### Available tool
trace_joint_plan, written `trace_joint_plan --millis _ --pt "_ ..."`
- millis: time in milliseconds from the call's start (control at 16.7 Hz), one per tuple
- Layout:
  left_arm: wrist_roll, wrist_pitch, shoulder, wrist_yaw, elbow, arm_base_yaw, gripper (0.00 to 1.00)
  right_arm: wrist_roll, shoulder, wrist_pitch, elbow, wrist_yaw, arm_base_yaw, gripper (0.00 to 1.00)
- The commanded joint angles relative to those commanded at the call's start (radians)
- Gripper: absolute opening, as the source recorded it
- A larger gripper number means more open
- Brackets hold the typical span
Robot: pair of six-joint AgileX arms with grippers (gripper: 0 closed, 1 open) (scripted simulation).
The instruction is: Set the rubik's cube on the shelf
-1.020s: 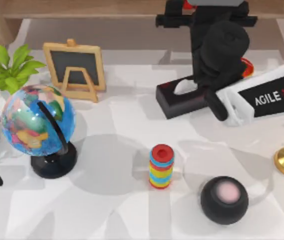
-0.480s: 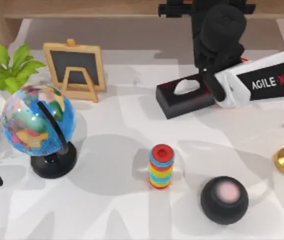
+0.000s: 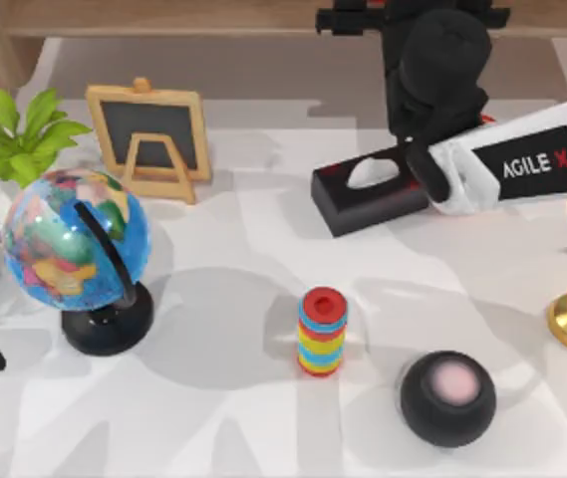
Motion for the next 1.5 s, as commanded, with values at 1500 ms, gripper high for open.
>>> trace_joint_plan --millis 1500 --pt "0.0 0.0 0.0 0.0 0.0 0.0 1.0 -0.325 -0.351 0.201 -0.316 -0.269 -0.228 1.0"
